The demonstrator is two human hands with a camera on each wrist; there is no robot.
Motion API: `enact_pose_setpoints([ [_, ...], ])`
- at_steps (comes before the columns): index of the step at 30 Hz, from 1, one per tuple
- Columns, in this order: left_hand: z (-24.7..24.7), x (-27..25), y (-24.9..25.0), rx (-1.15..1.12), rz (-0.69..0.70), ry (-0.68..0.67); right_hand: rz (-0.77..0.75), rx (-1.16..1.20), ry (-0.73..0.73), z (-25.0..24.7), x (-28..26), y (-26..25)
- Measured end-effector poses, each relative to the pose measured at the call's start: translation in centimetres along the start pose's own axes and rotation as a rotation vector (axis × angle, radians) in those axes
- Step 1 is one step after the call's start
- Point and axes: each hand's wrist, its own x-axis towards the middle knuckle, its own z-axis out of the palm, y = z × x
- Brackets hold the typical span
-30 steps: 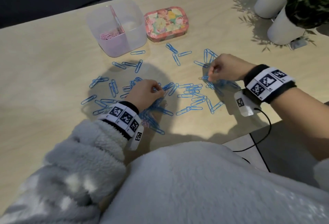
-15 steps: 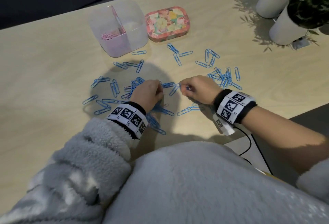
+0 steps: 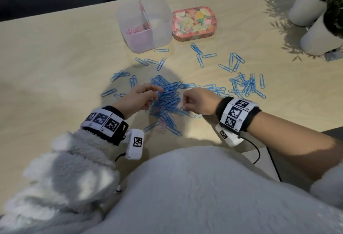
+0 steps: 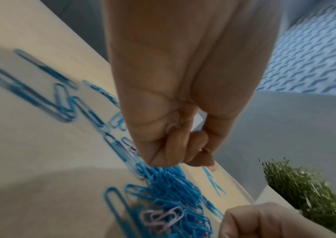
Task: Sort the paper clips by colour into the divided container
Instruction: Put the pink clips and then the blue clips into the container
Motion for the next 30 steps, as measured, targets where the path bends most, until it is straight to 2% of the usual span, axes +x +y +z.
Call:
enact_pose_setpoints([
  [1,-0.2,-0.4,-0.3,-0.046,-0.037,0.002,0.02,-0.009,0.011,-0.2,-0.2,0.5],
  [3,-0.4,-1.2,-1.2,0.009,-0.03,-0.009,0.061,-0.03,0.073,-0.7,-0.6,1.7],
  [7,0.0,-2.6,-2.8,0.383,0.145,-0.074,0.159,-0.069,0.194,-1.2,-1.4,3.0],
  [12,1.3,-3.7,-3.7,0.816,0.27,0.019,0.177,-0.007,0.13,-0.7,-1.3,3.7],
  [16,2.0,-4.0,-4.1,0.975,0.327,0.076,0.182,-0.04,0.067,-0.6,-1.4,3.6],
  [18,2.1,-3.9,-4.1,1.011,0.35,0.076,0.157,0.024,0.098,-1.2,-1.5,3.5],
  [20,1.9,-3.9,-4.5,1.027,0.378,0.065,0.114,0.203,0.141,-1.9,-1.6,2.9],
  [23,2.0,-4.2,-4.9,1.024,0.403,0.036,0.087,0.678,0.105,-2.3,-1.6,1.4],
  [24,2.1,-4.4,-4.9,0.997,0.398,0.051,0.097,0.771,0.089,-2.2,-1.4,0.9],
  [26,1.8,-4.8,-4.7,0.819,0.348,0.116,0.118,0.814,0.037,-1.7,-1.2,-0.2],
  [28,1.1,-4.9,-4.4,0.547,0.293,0.17,0.125,0.775,-0.055,-1.1,-1.0,-1.2],
  [30,0.3,-4.9,-4.2,0.332,0.244,0.187,0.078,0.55,-0.136,-0.3,-0.7,-2.0],
])
